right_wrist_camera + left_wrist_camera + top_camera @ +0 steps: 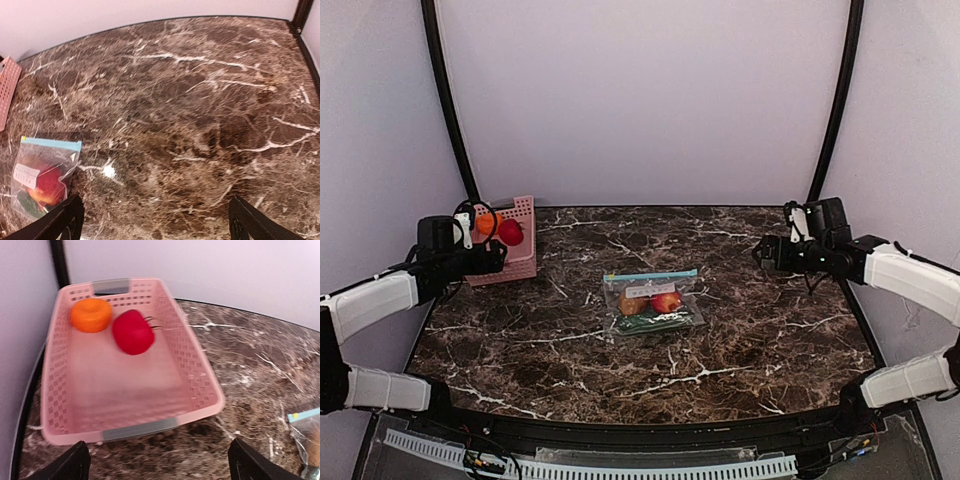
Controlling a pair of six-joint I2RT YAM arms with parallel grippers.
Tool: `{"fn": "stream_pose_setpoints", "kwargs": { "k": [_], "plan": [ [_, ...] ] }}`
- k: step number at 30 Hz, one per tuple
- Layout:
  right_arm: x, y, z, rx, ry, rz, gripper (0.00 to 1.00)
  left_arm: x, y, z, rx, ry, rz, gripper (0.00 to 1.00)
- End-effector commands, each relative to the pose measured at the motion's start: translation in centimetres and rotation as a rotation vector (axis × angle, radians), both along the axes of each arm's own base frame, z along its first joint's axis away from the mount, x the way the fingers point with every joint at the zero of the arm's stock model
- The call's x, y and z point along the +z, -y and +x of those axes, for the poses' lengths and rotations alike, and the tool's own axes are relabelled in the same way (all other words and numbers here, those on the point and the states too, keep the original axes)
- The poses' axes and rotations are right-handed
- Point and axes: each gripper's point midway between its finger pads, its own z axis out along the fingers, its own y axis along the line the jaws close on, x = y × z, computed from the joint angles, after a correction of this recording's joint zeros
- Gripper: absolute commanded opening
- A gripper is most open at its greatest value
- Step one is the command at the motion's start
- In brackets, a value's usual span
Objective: Place the food in the zip-top bag and seal the zipper
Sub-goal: Reset both arms
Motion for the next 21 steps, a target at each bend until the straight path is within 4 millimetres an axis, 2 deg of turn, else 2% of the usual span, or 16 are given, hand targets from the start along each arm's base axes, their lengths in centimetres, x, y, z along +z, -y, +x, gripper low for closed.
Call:
{"fn": "stream_pose_setpoints", "kwargs": {
  "k": [1,3,5,6,7,8,9,10,11,12,13,14,17,21],
  "plan": [
    [1.7,4.3,0.4,-0.080,0.124,0.009,0.99,0.3,-7.0,-0.9,0.246,0.084,-0.034,0.98],
    [2.2,6.4,0.4,-0.136,0.167,0.013,0.99,0.0,-8.8,-1.6,0.306,0.109,-0.038,0.98],
    [1.9,8.3,0.0,-0.185,0.201,0.014,0.99,0.2,-9.3,-2.1,0.317,0.149,-0.012,0.98],
    [2.4,8.9,-0.1,-0.200,0.235,0.015,0.99,-0.3,-9.4,-2.6,0.318,0.158,-0.001,0.98],
    [2.2,9.4,-0.4,-0.209,0.259,0.011,0.99,0.6,-9.6,-2.6,0.326,0.206,0.000,0.98],
    [2.4,9.9,-0.5,-0.222,0.290,0.004,0.99,-0.2,-9.6,-3.0,0.327,0.206,0.004,0.98],
    [2.7,10.4,-0.7,-0.239,0.327,-0.014,0.99,0.6,-9.5,-3.0,0.322,0.256,0.004,0.98],
    [3.0,10.9,-0.8,-0.253,0.362,-0.035,0.99,-0.3,-9.4,-3.5,0.312,0.251,0.020,0.99],
    [3.2,11.3,-0.9,-0.265,0.398,-0.053,0.98,0.3,-9.3,-3.4,0.304,0.293,0.024,0.99],
    [3.4,11.7,-1.1,-0.280,0.426,-0.073,0.99,-0.5,-9.3,-3.8,0.298,0.286,0.037,0.99],
    [3.6,12.0,-1.2,-0.287,0.456,-0.090,0.99,-0.1,-9.1,-3.8,0.285,0.315,0.044,0.99],
    [3.6,12.1,-1.4,-0.286,0.480,-0.106,0.98,-0.8,-8.9,-4.1,0.269,0.309,0.063,0.99],
    [3.5,12.3,-2.0,-0.269,0.564,-0.149,0.99,-1.2,-8.9,-4.4,0.265,0.333,0.082,0.99],
    [2.1,12.4,-3.2,-0.250,0.649,-0.190,0.99,-2.7,-9.2,-4.8,0.284,0.319,0.090,0.99]
  ]
}}
